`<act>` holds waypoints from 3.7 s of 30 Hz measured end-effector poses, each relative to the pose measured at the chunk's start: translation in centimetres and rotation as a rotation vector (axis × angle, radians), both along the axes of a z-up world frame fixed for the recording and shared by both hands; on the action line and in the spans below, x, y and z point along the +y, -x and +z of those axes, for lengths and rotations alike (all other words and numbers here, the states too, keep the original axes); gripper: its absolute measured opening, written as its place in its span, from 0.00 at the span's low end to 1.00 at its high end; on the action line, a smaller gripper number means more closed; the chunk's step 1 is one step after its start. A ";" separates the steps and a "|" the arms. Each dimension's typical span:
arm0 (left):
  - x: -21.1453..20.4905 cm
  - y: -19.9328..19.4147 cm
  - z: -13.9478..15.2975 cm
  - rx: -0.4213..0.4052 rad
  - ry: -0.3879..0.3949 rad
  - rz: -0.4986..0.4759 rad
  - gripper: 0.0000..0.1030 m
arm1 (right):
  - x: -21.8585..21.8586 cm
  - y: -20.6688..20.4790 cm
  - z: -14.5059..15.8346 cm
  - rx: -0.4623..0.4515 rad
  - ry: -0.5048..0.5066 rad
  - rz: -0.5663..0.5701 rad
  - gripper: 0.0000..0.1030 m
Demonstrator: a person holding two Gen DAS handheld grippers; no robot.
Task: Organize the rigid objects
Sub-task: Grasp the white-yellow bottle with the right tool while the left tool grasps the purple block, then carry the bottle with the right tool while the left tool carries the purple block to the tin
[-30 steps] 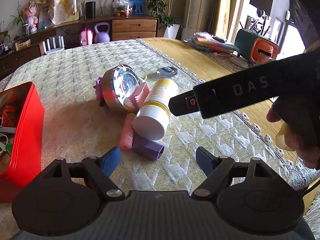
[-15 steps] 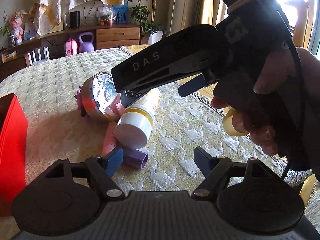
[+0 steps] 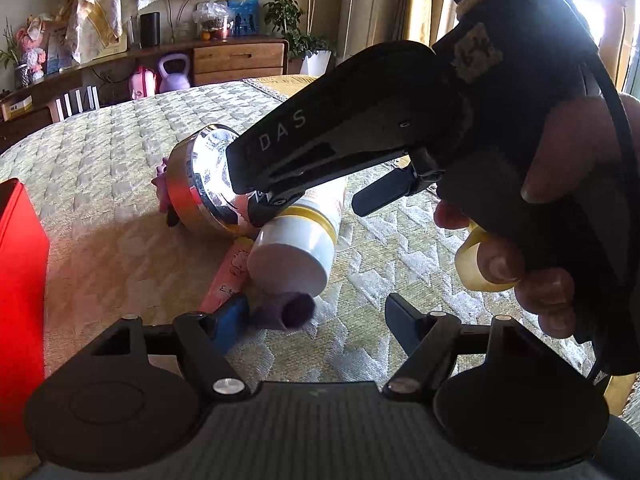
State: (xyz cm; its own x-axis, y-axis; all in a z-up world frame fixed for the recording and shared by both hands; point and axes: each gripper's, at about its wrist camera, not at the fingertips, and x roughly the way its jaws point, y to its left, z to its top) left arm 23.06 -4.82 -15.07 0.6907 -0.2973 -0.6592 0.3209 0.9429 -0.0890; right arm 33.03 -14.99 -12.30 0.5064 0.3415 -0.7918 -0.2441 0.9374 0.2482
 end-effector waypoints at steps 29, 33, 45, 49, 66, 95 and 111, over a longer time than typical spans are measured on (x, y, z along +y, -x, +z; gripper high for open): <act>0.2 2.0 1.4 0.011 -0.022 0.054 0.39 | -3.8 4.6 1.1 -0.038 -0.069 -0.052 0.46; 0.6 2.7 2.2 0.009 -0.016 0.072 0.39 | -4.1 5.8 1.9 -0.047 -0.071 -0.043 0.46; 3.0 4.7 5.6 -0.020 0.027 0.152 0.39 | -3.5 9.0 5.1 -0.100 -0.100 -0.001 0.46; 4.6 5.3 7.0 -0.038 0.034 0.189 0.39 | -2.7 10.1 6.1 -0.111 -0.099 0.019 0.46; 13.0 6.2 11.1 -0.080 0.094 0.357 0.39 | 3.6 12.9 8.6 -0.144 -0.086 0.137 0.46; 24.2 4.1 6.9 -0.009 0.084 0.547 0.39 | 16.5 7.7 7.6 -0.127 -0.061 0.323 0.46; 24.7 1.9 4.4 0.050 0.053 0.506 0.39 | 21.5 3.9 4.5 -0.077 0.013 0.381 0.46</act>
State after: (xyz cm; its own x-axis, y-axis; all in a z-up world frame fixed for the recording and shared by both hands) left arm 21.20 19.83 -10.63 0.7251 0.0328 -0.6878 -0.1810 0.9728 -0.1444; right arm 29.13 6.50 -7.83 0.4033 0.5070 -0.7618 -0.5926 0.7790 0.2047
